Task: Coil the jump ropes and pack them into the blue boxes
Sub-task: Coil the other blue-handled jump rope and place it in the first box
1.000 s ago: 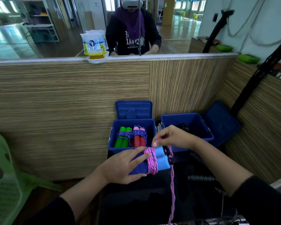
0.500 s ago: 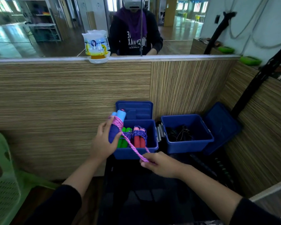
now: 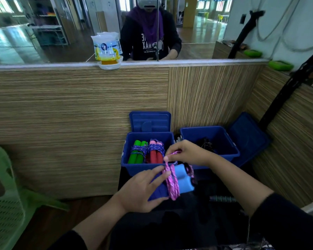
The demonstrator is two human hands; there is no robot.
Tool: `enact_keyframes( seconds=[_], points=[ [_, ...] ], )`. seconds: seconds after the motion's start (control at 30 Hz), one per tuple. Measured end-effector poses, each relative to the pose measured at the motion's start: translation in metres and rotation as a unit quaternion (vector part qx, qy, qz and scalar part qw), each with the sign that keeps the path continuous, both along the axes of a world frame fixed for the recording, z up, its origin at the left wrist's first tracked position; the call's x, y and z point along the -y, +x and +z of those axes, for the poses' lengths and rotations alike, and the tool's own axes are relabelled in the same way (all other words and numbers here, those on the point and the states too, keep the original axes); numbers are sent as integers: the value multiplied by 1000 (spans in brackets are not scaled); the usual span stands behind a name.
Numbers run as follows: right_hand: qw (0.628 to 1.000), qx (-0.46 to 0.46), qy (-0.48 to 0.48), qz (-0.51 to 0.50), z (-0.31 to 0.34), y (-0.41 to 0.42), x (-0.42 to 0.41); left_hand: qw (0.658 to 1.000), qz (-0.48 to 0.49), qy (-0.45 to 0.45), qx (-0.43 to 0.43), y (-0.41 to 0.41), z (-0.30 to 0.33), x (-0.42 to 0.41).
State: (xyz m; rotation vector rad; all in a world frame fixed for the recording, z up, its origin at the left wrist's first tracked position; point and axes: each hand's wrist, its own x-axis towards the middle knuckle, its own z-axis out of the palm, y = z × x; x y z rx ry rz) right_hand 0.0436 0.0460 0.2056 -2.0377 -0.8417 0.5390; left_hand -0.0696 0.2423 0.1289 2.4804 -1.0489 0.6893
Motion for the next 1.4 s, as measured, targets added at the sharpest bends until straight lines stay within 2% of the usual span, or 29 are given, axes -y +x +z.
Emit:
enact_keyframes(
  seconds=[0.1, 0.17, 0.23, 0.3, 0.43, 0.5, 0.63, 0.73, 0.87, 1.0, 1.2, 1.4],
  points=[
    [986, -136, 79, -61, -14, -1, 2, 998, 25, -55, -3, 1, 18, -1],
    [979, -154, 98, -89, -26, -2, 4, 988, 75, -127, -36, 4, 24, -5],
    [984, -135, 81, -90, -31, -11, -1, 975, 128, -172, -65, 9, 26, -10],
    [988, -100, 52, -104, -33, -19, -8, 965, 181, -178, -71, 15, 25, -14],
    [990, 52, -61, -118, -35, -27, -11, 938, 277, -175, -115, 26, 13, -23],
    [983, 112, -84, -117, -33, -31, -12, 927, 315, -146, -143, 30, 5, -25],
    [960, 228, -120, -105, -32, -35, -15, 921, 347, -10, -179, 36, -11, -20],
    [952, 263, -132, -87, -29, -37, -14, 899, 371, 37, -228, 35, -13, -10],
    [950, 272, -115, -104, -22, -32, -11, 900, 359, 83, -234, 30, -14, 4],
    [962, 227, -50, -141, -19, -31, -6, 928, 309, 96, -186, 27, -13, 9],
    [980, 19, 32, -194, -14, -21, 2, 955, 253, 91, -128, 19, -7, 10],
    [985, -35, 35, -163, -17, -17, 5, 963, 240, 56, -109, 13, -9, 11]
  ],
)
